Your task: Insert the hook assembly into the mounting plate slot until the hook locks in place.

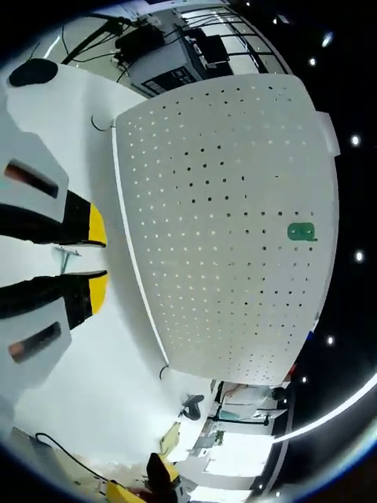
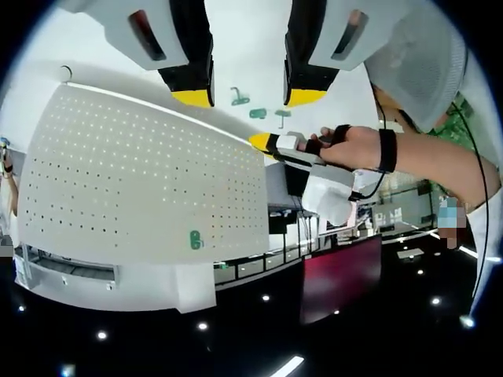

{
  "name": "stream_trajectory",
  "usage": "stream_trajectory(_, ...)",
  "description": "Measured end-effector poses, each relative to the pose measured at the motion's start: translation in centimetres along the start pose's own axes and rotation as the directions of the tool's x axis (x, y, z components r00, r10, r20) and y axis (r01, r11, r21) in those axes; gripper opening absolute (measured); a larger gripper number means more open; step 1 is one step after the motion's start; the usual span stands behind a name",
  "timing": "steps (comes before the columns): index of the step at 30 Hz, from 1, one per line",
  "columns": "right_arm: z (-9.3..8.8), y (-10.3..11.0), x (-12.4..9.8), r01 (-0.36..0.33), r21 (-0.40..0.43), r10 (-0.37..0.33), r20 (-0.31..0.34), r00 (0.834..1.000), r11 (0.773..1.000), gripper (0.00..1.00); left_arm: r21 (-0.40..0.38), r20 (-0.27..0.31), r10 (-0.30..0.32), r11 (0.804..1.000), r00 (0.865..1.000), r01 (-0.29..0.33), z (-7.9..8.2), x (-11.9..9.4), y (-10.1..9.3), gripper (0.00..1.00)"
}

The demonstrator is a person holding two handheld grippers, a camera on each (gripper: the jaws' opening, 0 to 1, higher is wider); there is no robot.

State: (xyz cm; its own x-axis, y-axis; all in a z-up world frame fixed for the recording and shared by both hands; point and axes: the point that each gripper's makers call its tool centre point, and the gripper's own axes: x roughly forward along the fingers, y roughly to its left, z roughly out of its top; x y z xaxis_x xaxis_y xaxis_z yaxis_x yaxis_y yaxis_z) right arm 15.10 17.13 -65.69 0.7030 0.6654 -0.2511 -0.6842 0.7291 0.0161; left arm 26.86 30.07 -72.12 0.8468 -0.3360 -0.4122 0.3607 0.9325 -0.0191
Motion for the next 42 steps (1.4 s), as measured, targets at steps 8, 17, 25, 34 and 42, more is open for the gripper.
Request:
stream_trajectory(8,-0.2,0.1,0.1,-0.004,0.004,0.004,-0.003,1.000,1.000,0.34,0.014,-0.057,0.001,1.000,0.998,0.000,-2.4,0.3,0.1,0.13)
stream_trajectory(17,-0.4,-0.2,-0.1,0.006,0.009,-0.006,-0.009,1.000,1.000,0.34,0.007,-0.115,-0.005,1.000,0.993,0.006,-4.8,1.0,0.1,0.13)
stream_trajectory(25,-0.7,-0.4,-0.4,0.016,0.016,-0.016,-0.016,1.000,1.000,0.34,0.015,-0.148,-0.002,1.000,0.989,0.004,-6.2,1.4,0.1,0.13)
stream_trajectory(34,-0.9,-0.3,-0.4,0.019,0.020,-0.019,-0.020,1.000,1.000,0.34,0.015,-0.172,-0.001,1.000,0.985,0.003,-7.0,1.9,0.2,0.13)
stream_trajectory(42,-1.1,-0.6,-0.4,0.030,0.031,-0.029,-0.018,0.999,0.999,0.34,0.033,-0.150,0.065,0.998,0.986,-0.061,-7.4,0.8,2.6,0.12)
